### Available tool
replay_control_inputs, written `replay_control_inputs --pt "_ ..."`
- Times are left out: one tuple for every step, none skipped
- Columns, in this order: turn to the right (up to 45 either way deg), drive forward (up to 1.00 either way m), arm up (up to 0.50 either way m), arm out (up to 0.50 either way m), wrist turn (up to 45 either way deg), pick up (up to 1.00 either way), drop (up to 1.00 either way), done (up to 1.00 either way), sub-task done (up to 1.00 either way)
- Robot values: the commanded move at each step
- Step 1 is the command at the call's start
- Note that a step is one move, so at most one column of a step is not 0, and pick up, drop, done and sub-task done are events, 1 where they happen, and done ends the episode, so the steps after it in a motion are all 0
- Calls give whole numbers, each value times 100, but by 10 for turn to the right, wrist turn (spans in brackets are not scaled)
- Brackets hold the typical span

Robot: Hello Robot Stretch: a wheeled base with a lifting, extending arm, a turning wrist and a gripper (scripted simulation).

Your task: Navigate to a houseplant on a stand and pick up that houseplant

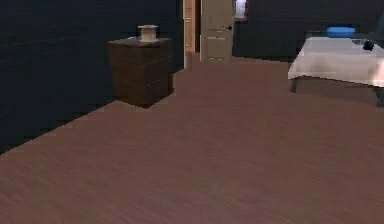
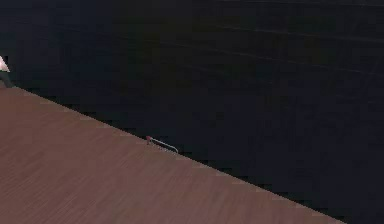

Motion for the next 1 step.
replay_control_inputs --pt "0 100 0 0 0 0 0 0 0"
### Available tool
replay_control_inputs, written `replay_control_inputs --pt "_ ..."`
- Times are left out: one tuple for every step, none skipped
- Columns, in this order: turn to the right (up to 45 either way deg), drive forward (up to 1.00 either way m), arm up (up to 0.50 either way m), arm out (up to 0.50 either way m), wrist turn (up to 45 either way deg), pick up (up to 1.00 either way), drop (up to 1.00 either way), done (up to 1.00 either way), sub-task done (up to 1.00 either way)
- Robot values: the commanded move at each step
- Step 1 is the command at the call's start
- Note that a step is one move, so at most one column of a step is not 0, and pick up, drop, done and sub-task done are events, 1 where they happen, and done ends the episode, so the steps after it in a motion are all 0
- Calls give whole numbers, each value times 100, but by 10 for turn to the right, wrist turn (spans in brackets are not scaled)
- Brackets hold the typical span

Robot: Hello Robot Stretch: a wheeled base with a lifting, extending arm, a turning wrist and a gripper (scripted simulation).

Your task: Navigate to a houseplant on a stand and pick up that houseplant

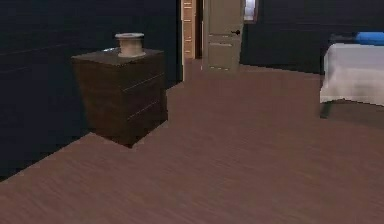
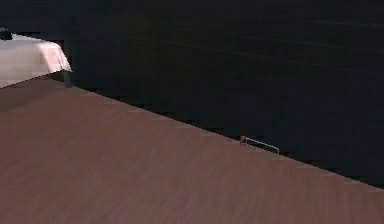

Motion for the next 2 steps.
replay_control_inputs --pt "30 0 0 0 0 0 0 0 0" --pt "0 100 0 0 0 0 0 0 0"
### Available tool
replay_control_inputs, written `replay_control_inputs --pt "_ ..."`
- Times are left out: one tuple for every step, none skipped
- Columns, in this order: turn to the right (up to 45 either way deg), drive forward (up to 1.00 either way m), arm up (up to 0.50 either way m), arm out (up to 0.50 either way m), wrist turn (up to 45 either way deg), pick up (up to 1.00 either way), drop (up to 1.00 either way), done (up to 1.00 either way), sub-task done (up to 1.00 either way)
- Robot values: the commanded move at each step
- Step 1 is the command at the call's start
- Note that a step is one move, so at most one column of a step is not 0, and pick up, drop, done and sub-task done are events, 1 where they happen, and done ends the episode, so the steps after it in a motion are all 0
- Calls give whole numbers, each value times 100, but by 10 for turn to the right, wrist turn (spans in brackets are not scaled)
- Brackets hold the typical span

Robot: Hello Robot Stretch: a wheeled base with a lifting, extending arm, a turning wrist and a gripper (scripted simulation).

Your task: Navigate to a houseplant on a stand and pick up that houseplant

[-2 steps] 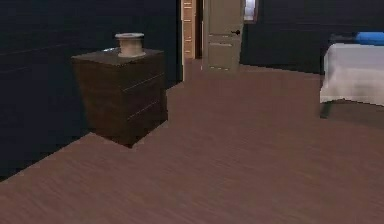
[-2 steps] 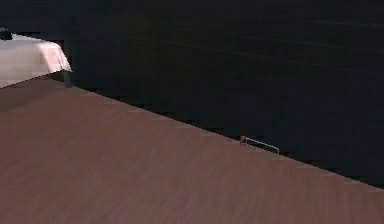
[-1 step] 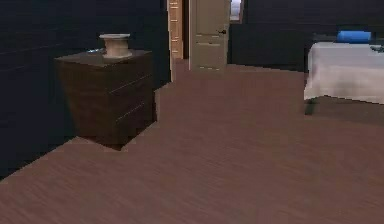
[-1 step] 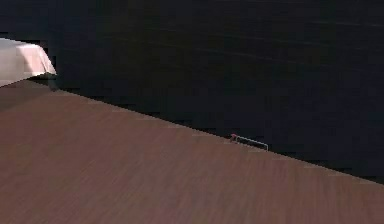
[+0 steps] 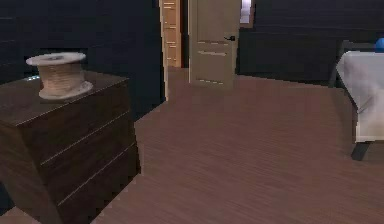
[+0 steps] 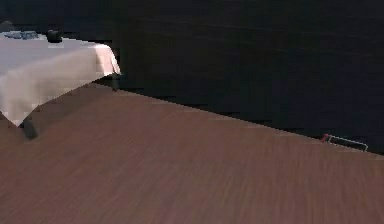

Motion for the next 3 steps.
replay_control_inputs --pt "0 100 0 0 0 0 0 0 0" --pt "0 100 0 0 0 0 0 0 0" --pt "0 100 0 0 0 0 0 0 0"
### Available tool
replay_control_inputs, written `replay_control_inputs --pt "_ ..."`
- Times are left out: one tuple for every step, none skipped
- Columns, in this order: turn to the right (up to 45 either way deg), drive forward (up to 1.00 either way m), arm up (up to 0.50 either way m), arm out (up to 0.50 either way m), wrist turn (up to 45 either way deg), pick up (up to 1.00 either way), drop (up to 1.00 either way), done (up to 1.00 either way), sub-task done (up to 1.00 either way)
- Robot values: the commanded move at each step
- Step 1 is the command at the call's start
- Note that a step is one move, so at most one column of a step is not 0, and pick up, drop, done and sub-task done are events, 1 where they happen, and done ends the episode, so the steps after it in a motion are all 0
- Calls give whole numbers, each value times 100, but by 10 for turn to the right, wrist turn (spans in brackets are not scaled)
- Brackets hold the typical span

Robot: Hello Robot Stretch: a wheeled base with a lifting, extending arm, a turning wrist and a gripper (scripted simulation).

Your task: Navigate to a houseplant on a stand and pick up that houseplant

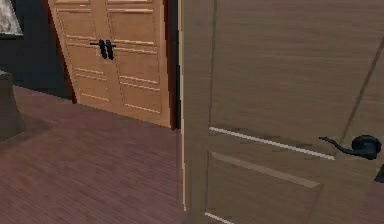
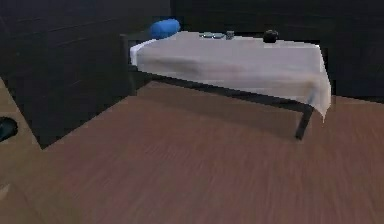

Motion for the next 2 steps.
replay_control_inputs --pt "0 25 0 0 0 0 0 0 0" --pt "450 0 0 0 0 0 0 0 0"
